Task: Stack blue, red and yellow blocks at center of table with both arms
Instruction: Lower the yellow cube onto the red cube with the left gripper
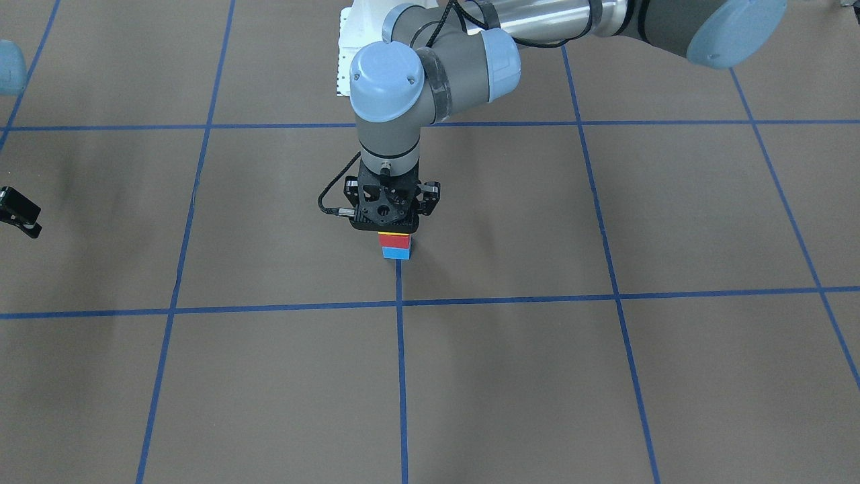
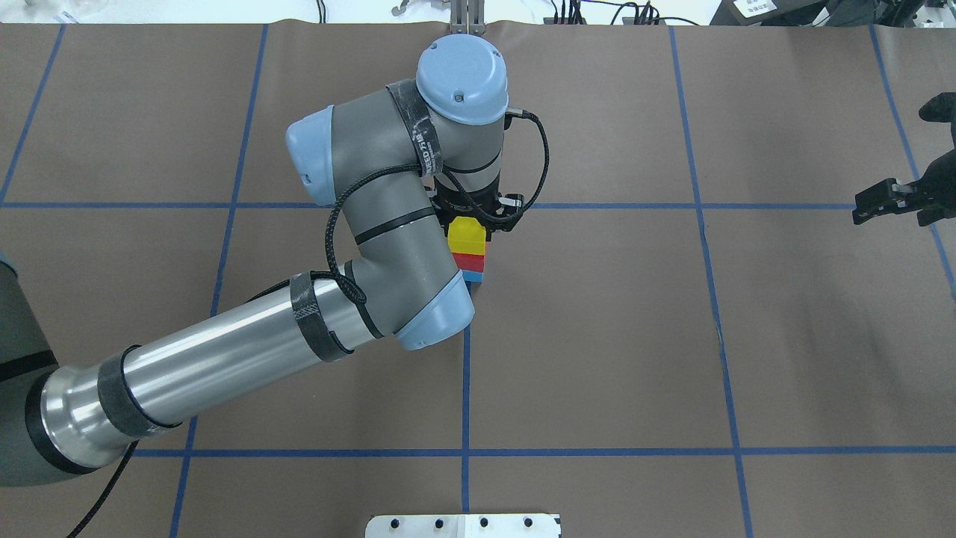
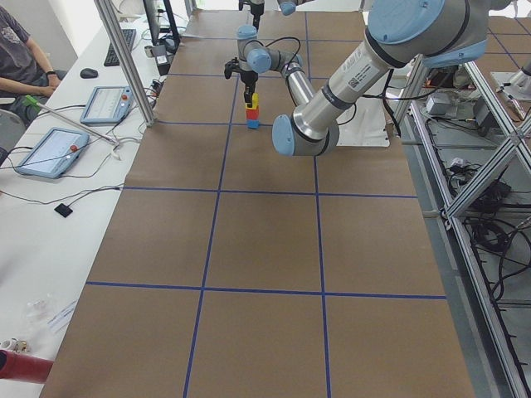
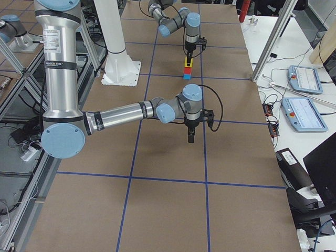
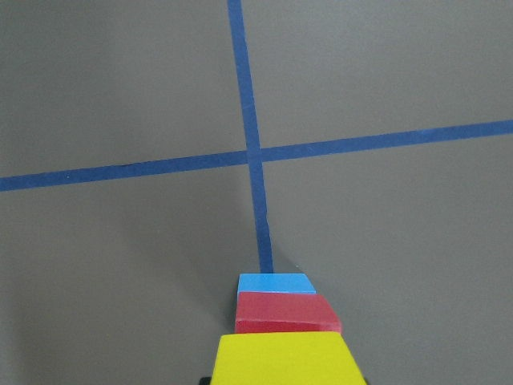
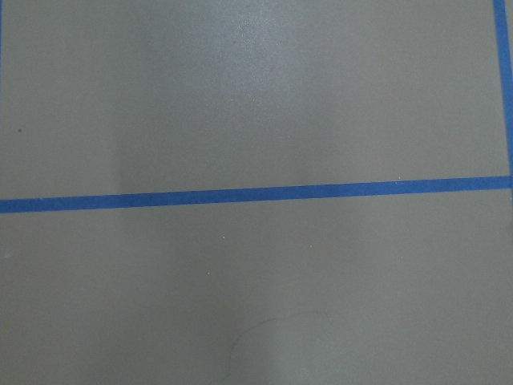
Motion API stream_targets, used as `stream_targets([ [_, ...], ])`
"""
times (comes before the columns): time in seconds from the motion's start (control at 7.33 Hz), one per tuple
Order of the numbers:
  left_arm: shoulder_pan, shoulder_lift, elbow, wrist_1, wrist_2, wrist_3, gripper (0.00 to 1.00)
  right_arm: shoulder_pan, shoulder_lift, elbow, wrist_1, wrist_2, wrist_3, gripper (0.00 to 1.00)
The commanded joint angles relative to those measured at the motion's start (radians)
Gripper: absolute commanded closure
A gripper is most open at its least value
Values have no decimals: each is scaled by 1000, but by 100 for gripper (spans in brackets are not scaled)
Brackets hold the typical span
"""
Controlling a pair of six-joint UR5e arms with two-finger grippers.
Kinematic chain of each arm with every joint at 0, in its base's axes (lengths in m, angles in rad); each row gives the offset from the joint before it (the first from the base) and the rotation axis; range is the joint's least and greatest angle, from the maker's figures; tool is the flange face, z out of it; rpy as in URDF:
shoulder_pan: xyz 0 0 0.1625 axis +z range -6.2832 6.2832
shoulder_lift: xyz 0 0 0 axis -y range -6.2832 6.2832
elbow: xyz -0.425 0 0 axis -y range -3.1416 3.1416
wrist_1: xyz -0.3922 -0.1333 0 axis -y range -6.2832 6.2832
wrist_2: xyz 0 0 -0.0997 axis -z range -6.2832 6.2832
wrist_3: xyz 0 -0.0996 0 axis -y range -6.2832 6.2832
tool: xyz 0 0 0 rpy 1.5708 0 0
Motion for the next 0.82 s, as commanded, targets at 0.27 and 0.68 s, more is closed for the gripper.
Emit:
stream_targets([
  [0.27,0,0,6,-1,0,-3,100,0,0,1,1,0,0,0],
  [0.68,0,2,6,-2,0,-8,100,0,-1,3,1,0,0,0],
])
